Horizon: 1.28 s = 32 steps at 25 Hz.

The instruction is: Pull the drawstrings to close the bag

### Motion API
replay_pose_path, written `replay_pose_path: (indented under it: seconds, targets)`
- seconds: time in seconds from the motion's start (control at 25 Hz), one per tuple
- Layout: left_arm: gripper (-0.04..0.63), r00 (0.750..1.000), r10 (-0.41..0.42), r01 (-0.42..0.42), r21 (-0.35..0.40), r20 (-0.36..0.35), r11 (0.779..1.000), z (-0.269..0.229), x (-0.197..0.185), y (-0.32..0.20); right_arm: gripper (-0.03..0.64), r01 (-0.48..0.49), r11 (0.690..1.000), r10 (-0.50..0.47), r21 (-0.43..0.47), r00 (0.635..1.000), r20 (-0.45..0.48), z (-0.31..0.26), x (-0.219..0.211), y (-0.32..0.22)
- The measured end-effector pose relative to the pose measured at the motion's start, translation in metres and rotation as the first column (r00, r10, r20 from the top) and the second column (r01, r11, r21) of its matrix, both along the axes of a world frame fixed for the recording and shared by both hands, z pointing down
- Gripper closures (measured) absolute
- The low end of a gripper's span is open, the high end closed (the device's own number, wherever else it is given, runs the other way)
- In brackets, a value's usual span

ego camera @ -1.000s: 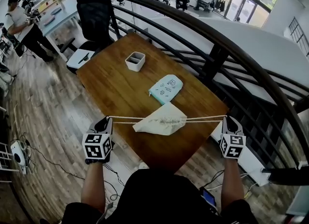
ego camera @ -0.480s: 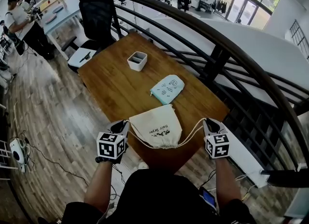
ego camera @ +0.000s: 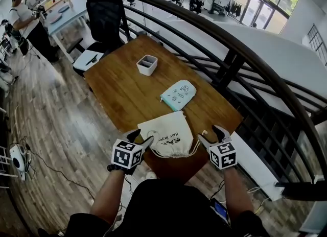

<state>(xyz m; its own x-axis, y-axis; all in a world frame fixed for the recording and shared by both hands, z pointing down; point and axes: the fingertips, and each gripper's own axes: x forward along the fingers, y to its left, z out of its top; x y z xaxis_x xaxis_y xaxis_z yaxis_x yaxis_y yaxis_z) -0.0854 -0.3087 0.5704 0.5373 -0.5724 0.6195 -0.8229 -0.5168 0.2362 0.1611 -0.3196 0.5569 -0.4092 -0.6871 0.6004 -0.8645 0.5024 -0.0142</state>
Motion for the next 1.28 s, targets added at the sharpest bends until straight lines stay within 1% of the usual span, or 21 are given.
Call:
replay_pose_path:
  seconds: [0.04,0.08,0.2,0.44,0.52,0.56,0.6,0.68,0.8,0.92,1.04,1.12,1.16,1.28]
  targets:
    - [0.312,1.0,0.013,-0.013,-0.001,-0.002,1.0,0.0,0.002,0.001,0.3,0.008,1.0,-0.008,0.003,1.0,0.003,0.0,-0.002,0.0]
    - [0.299,1.0,0.022,-0.022,0.0,0.0,1.0,0.0,0.003,0.002,0.287,0.011,1.0,-0.012,0.007,1.0,0.004,-0.001,-0.004,0.0]
    - [0.291,1.0,0.022,-0.022,0.012,0.001,1.0,-0.003,0.001,0.002,0.29,-0.001,1.0,0.001,0.015,1.0,0.013,-0.004,-0.003,-0.002]
    - [0.295,1.0,-0.022,0.023,0.041,-0.018,0.999,-0.011,-0.009,-0.006,0.324,-0.039,0.998,0.037,0.043,0.999,0.033,-0.013,0.008,-0.004]
    - [0.296,0.999,-0.031,0.034,0.07,-0.038,0.997,-0.02,-0.011,-0.011,0.342,-0.069,0.995,0.064,0.078,0.996,0.056,-0.023,0.014,-0.005]
    - [0.306,0.998,-0.037,0.042,0.097,-0.05,0.994,-0.028,-0.012,-0.015,0.38,-0.092,0.99,0.083,0.11,0.994,0.077,-0.032,0.017,-0.006]
    - [0.332,0.997,-0.045,0.053,0.133,-0.06,0.99,-0.037,-0.014,-0.019,0.422,-0.115,0.982,0.1,0.147,0.99,0.104,-0.043,0.021,-0.007]
    - [0.379,0.995,-0.066,0.082,0.216,-0.08,0.973,-0.061,-0.018,-0.027,0.45,-0.154,0.964,0.122,0.217,0.981,0.153,-0.067,0.028,-0.008]
    - [0.452,0.989,-0.102,0.13,0.321,-0.102,0.938,-0.094,-0.027,-0.035,0.504,-0.194,0.933,0.138,0.302,0.971,0.197,-0.1,0.038,-0.01]
    - [0.507,0.984,-0.127,0.166,0.393,-0.122,0.904,-0.12,-0.035,-0.038,0.553,-0.221,0.906,0.147,0.362,0.964,0.22,-0.123,0.044,-0.01]
    - [0.556,0.979,-0.148,0.197,0.458,-0.14,0.867,-0.142,-0.041,-0.037,0.623,-0.244,0.872,0.154,0.424,0.959,0.237,-0.141,0.048,-0.008]
    - [0.579,0.973,-0.16,0.223,0.484,-0.168,0.846,-0.151,-0.044,-0.032,0.626,-0.249,0.853,0.15,0.459,0.959,0.242,-0.149,0.047,-0.005]
    - [0.58,0.968,-0.164,0.237,0.486,-0.188,0.841,-0.153,-0.045,-0.029,0.626,-0.247,0.848,0.148,0.469,0.96,0.237,-0.151,0.045,-0.003]
    - [0.58,0.958,-0.174,0.265,0.469,-0.227,0.842,-0.151,-0.048,-0.024,0.626,-0.239,0.846,0.146,0.476,0.964,0.223,-0.15,0.041,-0.003]
